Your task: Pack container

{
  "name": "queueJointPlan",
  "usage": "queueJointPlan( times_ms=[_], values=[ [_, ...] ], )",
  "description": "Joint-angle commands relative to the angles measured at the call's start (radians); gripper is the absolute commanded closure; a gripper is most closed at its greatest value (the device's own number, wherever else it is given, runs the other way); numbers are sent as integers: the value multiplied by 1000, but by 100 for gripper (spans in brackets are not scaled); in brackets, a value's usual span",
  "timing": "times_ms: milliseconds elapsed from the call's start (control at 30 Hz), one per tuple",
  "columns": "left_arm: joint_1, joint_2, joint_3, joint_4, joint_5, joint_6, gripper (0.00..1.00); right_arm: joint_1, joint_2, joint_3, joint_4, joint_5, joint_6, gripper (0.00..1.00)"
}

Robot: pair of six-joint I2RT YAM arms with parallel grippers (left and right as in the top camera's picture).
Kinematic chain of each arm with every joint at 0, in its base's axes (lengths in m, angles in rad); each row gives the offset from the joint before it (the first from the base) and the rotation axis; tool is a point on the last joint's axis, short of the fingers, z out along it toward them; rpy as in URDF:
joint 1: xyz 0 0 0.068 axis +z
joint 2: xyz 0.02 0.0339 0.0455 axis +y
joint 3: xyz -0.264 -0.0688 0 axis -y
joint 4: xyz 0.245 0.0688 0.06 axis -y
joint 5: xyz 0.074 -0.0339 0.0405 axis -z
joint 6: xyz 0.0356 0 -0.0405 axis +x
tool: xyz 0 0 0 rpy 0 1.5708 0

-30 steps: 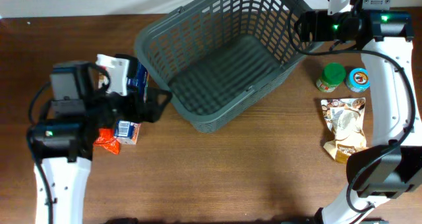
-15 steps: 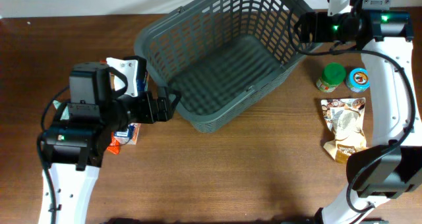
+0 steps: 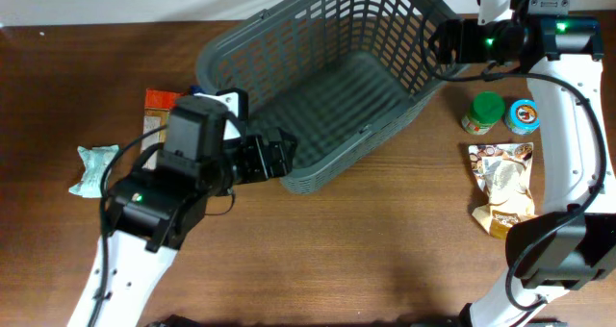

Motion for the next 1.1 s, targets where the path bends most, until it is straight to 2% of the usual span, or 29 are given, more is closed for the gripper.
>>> queueJointPlan(
  times_ms=[0,200,300,333,400,567,800,900,1067],
  values=[
    [-13,51,18,4,-63,-98,4,5,1,23,-6,9,8,4],
    [-13,112,18,4,-75,-105,8,5,1,23,-19,9,8,5],
    [-13,129,18,3,-93,-105,11,5,1,23,-28,9,8,11],
    [-13,133,18,3,-109,-105,16,5,1,23,-35,9,8,15],
    [-12,133,18,3,-127,-105,18,5,1,23,-39,9,8,18],
    [-11,133,18,3,-165,-104,19,5,0,23,-51,9,9,26],
    [27,133,18,4,-190,-72,21,5,0,23,-90,9,9,41],
    [57,133,18,5,-189,-40,26,5,-2,23,-106,9,10,51],
    [89,133,18,11,-190,13,35,5,-14,23,-123,9,47,58]
  ],
)
